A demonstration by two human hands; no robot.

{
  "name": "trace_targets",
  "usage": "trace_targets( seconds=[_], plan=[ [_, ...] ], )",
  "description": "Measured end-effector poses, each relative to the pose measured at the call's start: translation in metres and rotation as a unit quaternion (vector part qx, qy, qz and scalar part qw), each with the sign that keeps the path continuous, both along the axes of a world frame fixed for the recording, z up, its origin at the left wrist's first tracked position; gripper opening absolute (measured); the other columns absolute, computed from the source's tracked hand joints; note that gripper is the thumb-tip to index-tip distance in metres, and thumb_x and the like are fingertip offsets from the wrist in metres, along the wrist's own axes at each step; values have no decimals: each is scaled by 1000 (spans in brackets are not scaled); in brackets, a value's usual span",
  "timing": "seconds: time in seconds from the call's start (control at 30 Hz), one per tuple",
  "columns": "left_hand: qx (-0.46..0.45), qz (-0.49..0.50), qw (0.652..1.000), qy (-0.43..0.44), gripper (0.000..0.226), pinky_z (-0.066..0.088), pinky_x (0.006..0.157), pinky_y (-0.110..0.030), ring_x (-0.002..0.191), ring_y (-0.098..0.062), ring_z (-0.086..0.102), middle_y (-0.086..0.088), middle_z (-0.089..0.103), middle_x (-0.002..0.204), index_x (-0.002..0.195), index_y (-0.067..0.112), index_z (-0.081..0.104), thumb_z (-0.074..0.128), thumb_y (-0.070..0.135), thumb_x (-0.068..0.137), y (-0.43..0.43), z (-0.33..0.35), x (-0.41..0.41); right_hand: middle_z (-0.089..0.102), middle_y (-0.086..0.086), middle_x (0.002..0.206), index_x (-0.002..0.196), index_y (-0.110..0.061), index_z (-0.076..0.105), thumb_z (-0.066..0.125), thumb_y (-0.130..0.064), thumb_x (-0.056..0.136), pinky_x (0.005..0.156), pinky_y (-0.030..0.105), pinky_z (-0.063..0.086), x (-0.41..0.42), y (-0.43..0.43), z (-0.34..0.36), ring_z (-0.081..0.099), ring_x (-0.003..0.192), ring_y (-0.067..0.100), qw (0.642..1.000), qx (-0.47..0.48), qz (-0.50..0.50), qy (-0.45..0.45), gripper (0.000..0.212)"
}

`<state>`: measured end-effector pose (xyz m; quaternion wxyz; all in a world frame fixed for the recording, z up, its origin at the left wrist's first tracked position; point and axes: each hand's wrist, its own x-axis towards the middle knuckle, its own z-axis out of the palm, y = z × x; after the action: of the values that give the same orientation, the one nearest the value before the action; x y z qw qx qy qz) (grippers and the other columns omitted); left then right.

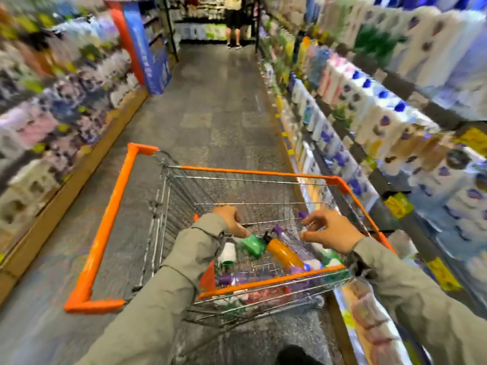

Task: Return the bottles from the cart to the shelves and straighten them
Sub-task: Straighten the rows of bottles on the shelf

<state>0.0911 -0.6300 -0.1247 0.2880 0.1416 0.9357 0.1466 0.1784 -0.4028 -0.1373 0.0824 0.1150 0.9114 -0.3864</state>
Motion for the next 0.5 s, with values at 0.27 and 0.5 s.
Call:
trace_targets(
  seconds=[0.27,0.5],
  plan=[
    [8,78,995,-61,43,42,93,-29,100,-18,51,-6,54,116,117,12,53,67,38,85,-43,-45,-17,55,4,68,92,-11,63,79,-11,75,51,15,36,-56,-25,-40,47,60,11,996,10,74,-42,24],
    [42,183,975,-122,46,39,97,-27,116,-17,50,0,48,135,124,16,50,68,33,85,-53,-70,-38,57,-2,69,88,-18,60,78,-15,76,56,18,40,-100,-29,-68,53,65,13,989,1,114,-95,22]
  ],
)
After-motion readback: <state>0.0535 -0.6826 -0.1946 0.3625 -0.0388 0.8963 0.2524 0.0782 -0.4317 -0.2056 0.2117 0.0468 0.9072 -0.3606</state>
